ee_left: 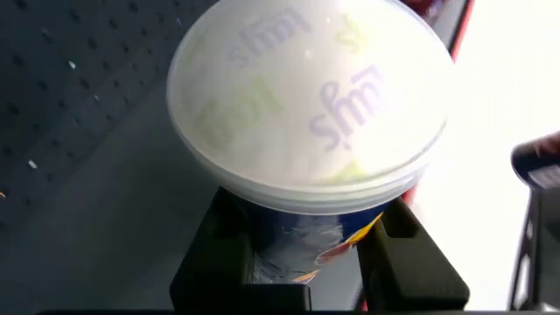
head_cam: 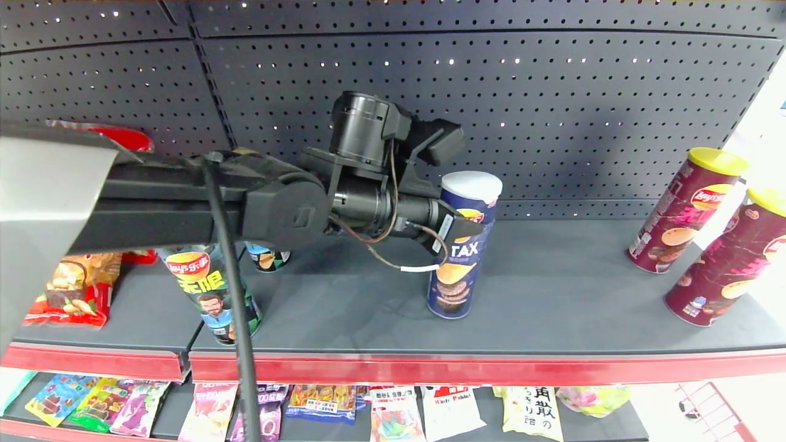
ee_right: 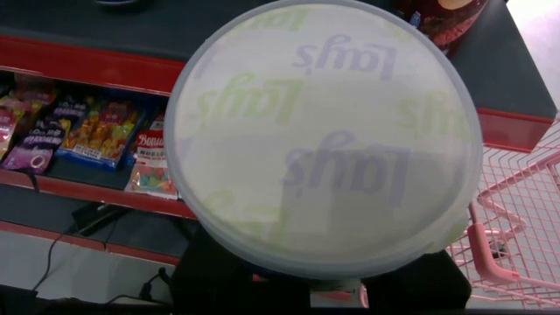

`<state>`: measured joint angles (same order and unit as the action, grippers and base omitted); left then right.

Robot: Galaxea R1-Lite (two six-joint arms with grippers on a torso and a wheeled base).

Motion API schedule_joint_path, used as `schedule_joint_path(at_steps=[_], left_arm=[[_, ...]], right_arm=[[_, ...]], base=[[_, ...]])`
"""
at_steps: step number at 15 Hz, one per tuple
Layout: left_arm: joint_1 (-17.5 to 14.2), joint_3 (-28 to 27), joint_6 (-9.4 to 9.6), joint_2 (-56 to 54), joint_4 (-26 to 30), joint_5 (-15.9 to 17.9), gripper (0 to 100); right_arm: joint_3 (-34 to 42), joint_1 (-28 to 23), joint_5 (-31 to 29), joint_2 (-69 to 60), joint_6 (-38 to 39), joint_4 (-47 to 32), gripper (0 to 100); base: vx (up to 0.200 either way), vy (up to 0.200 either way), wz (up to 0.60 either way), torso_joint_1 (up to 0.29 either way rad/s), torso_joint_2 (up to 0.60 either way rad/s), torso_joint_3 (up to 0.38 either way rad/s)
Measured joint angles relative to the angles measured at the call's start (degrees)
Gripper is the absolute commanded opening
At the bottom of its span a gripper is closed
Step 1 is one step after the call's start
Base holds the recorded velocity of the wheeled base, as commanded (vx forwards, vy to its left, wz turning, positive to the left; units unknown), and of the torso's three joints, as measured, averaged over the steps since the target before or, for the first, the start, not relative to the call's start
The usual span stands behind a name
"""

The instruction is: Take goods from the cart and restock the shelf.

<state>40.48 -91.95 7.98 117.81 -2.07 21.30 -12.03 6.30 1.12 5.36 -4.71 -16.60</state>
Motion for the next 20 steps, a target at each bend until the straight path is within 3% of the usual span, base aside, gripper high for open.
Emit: schedule_joint_path(at_steps=[3,7,20], left_arm=[[0.13,6.27,0.39,-3.04,-1.27,-0.17,0],[1.33,10.67,0.41,-4.52,-5.94,-2.06,0],[5.73,13.15,-3.75,-4.39,-12.35,-7.45,0]], right_arm=[[0.00,0.00,0.00,0.00,0.00,0.00,0],[0.00,0.02,0.00,0.00,0.00,0.00,0],[-0.15,0.00,-0.01,0.00,-0.02,0.07,0]], base=[[0.000,0.000,0.00,0.000,0.00,0.000],[0.000,0.000,0.00,0.000,0.00,0.000],[0.000,0.000,0.00,0.000,0.00,0.000]])
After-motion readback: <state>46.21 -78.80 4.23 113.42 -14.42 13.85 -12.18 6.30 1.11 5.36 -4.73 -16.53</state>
